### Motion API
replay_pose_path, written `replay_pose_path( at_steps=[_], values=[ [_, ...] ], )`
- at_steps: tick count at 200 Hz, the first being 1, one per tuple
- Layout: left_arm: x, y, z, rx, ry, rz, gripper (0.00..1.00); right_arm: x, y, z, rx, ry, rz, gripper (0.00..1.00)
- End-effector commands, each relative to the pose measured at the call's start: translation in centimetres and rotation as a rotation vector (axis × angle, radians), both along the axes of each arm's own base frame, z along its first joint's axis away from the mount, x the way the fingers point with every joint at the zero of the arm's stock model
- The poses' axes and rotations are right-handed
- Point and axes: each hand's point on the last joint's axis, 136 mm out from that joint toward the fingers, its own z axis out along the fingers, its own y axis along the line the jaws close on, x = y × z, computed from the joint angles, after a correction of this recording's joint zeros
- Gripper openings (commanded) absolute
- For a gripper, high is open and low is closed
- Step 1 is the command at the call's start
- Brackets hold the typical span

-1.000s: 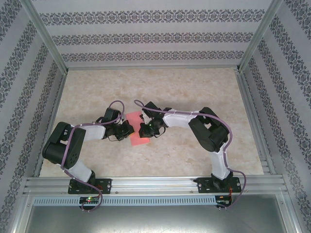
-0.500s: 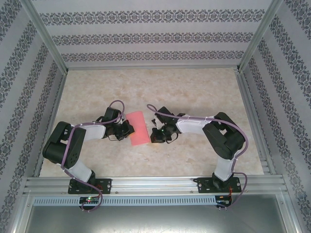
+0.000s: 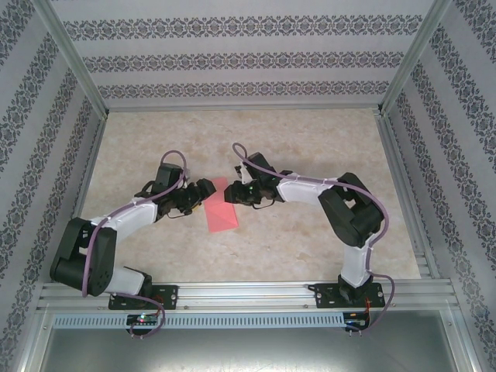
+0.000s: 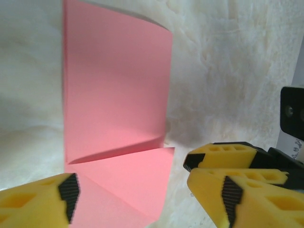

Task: Fold a paper plane with a square sheet of paper (pick it up from the middle)
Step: Fold the triangle a second time at the center of the table, then turn over the paper at the center of the table.

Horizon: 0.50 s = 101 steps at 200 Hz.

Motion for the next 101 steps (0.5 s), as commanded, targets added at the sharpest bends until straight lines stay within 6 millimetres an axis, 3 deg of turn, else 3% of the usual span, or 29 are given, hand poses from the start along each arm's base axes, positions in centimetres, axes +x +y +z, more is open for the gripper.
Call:
replay_pose_path(
  at_steps=[1,50,101],
  values=[
    [-1.3,0.9,-1.2,0.018,0.055,0.028,0.88,0.7,0.8,-0.2,0.029,0.002,0.024,0.37],
    [-1.5,0.1,-1.1,-0.019,0.038,-0.015,0.98,0.6,0.8,-1.6,0.022,0.013,0.057,0.4],
    [-1.6,0.1,-1.0,-0.017,0.03,-0.028,1.0,1.6,-0.4,-1.5,-0.018,-0.029,0.0,0.45]
  ],
)
